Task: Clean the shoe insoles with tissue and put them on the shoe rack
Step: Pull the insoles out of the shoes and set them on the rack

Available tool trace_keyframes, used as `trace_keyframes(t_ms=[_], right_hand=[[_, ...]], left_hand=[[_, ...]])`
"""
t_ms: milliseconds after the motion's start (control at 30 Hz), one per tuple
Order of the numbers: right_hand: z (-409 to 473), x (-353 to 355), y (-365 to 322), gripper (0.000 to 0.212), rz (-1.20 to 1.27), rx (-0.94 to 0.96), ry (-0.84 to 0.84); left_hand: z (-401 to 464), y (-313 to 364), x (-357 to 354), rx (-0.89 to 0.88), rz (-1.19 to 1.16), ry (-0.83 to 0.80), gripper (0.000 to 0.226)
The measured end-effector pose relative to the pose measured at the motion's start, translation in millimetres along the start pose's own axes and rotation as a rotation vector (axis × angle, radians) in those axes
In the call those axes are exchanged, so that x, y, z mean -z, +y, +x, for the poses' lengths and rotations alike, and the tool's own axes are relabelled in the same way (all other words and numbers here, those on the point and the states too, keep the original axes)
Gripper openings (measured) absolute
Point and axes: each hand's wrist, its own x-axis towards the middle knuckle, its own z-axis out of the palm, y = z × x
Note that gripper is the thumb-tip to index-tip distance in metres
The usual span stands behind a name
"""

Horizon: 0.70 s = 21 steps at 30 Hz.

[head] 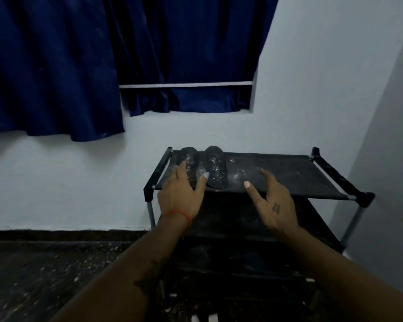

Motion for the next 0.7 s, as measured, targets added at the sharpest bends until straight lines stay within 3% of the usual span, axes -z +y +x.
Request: trace_keyframes(t_ms=[200, 400, 567, 700], right_hand=[[47.2, -38.1, -13.0, 0.06, 0.08, -0.01, -0.054], [94.5, -75.3, -8.0, 0.056, 0.124, -0.116, -0.094], [116.8, -96.3, -0.5, 0.05, -0.034, -0.293, -0.181], [121.5, -106.8, 0.2, 0.028, -0.187, -0.259, -0.187]], left_hand=[[59.0, -25.8, -21.9, 0.001, -0.057, -0.033, 0.067], [102.0, -28.9, -49.1, 0.193, -0.258, -0.077, 0.056], [120.2, -33.3, -65.1, 0.435, -0.094, -0.073, 0.047], [123.9, -35.5, -71.0, 0.47, 0.076, -0.15, 0.035]])
